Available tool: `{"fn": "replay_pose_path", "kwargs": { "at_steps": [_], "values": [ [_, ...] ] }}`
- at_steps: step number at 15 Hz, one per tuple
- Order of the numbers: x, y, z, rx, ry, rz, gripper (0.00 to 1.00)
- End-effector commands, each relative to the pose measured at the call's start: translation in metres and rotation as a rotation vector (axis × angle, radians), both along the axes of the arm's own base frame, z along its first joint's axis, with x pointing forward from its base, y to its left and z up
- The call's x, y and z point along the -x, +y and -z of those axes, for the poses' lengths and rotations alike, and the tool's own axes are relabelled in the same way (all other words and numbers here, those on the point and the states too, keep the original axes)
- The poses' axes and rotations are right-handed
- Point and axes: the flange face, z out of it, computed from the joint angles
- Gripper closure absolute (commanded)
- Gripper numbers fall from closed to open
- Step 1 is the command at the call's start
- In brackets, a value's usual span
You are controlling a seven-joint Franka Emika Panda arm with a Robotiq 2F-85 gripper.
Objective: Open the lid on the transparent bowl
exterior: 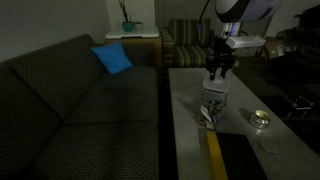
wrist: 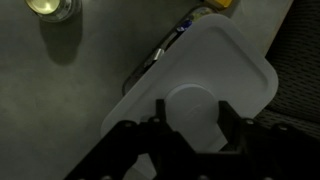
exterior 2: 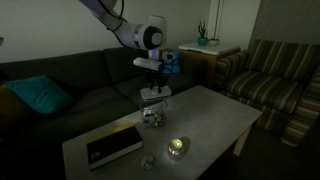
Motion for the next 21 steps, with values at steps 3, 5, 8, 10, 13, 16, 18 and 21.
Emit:
{"fn": "replay_pose_path", "kwargs": {
  "at_steps": [3,5,8,10,13,16,18,21],
  "values": [
    [0.018,-0.033,-0.019,0.059,0.063,-0.015,0.71],
    [0.026,-0.050,-0.014,0.081,0.077,-0.040,0.71],
    [0.039,-0.077,0.004,0.091,0.127,-0.086,0.71],
    [0.050,-0.093,0.022,0.080,0.171,-0.155,0.71],
    [0.068,-0.111,0.049,0.062,0.242,-0.299,0.71],
    [0.081,-0.123,0.071,0.061,0.281,-0.392,0.71],
    [0.082,-0.117,0.085,0.060,0.280,-0.387,0.71],
    [0.080,-0.099,0.102,0.049,0.260,-0.349,0.71]
  ]
}}
